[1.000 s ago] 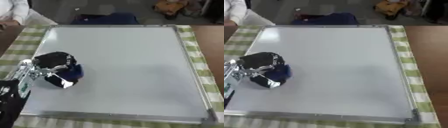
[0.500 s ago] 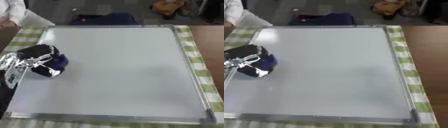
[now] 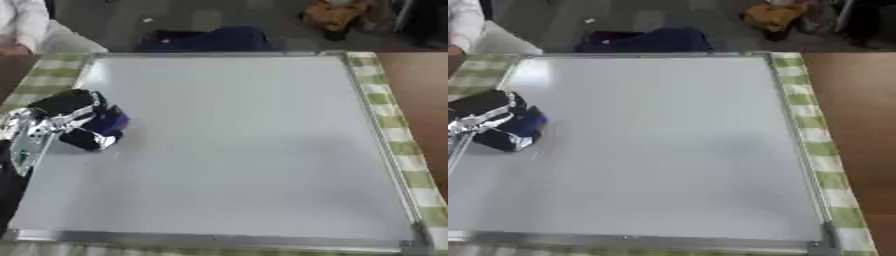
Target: Wipe the whiteboard clean with a brush.
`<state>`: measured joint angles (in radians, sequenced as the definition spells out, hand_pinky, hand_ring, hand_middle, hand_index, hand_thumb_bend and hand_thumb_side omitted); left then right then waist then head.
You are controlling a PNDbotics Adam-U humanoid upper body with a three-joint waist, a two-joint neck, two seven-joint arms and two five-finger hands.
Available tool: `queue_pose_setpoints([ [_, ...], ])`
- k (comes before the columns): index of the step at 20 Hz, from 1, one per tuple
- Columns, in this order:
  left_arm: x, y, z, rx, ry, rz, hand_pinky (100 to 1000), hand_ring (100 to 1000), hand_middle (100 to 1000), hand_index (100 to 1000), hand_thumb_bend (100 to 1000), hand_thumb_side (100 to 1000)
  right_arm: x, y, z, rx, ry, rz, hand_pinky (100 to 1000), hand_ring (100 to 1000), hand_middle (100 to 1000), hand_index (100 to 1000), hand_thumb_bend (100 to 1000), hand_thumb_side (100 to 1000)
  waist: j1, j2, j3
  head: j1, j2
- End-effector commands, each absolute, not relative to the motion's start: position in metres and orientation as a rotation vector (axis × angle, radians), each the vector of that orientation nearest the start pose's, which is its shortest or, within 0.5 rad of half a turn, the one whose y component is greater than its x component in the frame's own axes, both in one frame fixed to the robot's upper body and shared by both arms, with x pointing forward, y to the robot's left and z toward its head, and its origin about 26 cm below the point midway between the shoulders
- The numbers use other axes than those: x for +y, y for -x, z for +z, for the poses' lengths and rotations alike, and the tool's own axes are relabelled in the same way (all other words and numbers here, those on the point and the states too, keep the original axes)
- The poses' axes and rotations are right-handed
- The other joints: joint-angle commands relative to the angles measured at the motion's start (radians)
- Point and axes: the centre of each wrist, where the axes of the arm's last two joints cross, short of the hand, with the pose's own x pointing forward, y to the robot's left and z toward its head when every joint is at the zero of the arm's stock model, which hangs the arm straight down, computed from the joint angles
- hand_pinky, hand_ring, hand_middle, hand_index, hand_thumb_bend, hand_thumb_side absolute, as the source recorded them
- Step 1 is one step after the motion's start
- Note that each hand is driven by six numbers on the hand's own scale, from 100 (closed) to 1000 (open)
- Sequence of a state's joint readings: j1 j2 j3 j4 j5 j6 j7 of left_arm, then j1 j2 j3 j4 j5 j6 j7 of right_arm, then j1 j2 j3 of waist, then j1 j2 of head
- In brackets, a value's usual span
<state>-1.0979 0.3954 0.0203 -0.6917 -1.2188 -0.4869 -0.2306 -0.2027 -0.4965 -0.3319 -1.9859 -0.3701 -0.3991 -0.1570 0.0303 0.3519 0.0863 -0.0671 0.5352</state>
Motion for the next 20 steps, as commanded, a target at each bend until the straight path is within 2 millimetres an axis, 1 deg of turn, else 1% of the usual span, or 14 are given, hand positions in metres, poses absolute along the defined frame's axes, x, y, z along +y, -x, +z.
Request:
queue_pose_setpoints([
  [1,0.293,-0.507,0.227,-1.497,-1.099,-1.613,714,606,329,118,214,452,-0.371,-0.271,0.234,3.544,-0.352,0.065,678,586,502,556,100,1000,-0.001,-0.016,-0.003,0.005,-0.015],
  [12,0.303,-0.51,0.226,-1.455,-1.235,-1.549,721,579,311,117,205,429,-0.371,-0.271,0.234,3.547,-0.349,0.06,679,586,501,555,100,1000,0.0,-0.012,-0.003,0.003,-0.02],
  [15,0.304,-0.51,0.225,-1.434,-1.249,-1.571,729,577,313,118,198,412,-0.371,-0.271,0.233,3.55,-0.35,0.058,679,586,501,555,100,1000,0.0,-0.014,-0.002,0.002,-0.018],
  [20,0.304,-0.512,0.224,-1.367,-1.246,-1.662,751,589,331,126,227,418,-0.371,-0.271,0.233,3.555,-0.351,0.063,680,587,501,556,100,1000,0.003,-0.017,-0.005,0.001,-0.017],
])
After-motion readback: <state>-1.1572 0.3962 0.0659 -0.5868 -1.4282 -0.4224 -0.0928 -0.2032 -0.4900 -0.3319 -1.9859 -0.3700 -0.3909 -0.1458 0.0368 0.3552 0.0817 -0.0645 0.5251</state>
